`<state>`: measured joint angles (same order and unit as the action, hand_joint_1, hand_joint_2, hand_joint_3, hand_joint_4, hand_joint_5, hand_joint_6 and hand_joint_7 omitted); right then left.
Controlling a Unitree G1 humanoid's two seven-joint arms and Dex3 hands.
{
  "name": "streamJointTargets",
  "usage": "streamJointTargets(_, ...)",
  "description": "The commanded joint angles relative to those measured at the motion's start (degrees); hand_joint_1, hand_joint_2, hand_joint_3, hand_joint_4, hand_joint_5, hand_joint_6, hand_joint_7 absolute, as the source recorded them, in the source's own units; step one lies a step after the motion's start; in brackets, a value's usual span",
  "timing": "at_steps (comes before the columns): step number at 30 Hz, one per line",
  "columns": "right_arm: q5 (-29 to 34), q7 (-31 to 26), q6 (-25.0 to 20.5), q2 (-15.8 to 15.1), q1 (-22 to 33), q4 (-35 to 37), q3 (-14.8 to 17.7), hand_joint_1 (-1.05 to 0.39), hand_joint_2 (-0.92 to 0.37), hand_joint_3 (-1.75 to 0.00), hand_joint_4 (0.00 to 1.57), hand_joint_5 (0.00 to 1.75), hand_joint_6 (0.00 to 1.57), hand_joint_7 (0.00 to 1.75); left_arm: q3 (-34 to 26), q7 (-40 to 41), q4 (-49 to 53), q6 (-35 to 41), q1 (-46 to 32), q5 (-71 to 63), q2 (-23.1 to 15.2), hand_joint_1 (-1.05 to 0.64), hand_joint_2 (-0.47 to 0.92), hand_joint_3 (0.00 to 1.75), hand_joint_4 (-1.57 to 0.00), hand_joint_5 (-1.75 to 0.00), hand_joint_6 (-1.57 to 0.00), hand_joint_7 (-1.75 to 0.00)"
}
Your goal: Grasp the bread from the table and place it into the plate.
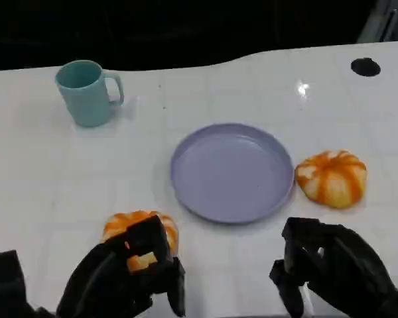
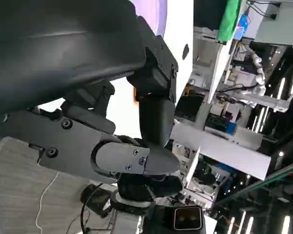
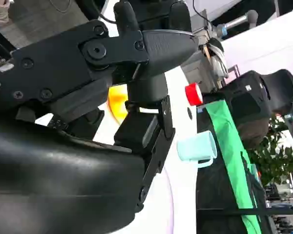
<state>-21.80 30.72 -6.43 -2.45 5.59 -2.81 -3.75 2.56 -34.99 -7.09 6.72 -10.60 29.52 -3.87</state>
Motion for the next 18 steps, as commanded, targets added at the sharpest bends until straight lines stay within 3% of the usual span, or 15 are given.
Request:
streamJointTargets(1, 0.5, -0.7, -0.4, -0.7, 0.0, -0.7, -0.1, -0.96, -0.84, -0.49, 1.22, 1.67, 1.06, 1.53, -0.5, -0.5, 0.2, -0.5, 0.0, -0.2, -0.7, -0.62, 0.92, 0.25, -0.8, -1.75, -0.57, -1.75)
streamJointTargets(18, 0.0, -0.4, -0.6, -0.9, -0.3, -0.7, -0.2, -0.96, -0.79, -0.6, 1.21, 1.66, 1.06, 1.52, -1.1, 0.2, -0.3, -3.2, 0.3, -1.9, -0.9, -0.6, 0.92, 0.31, -0.72, -1.75, -0.49, -1.7)
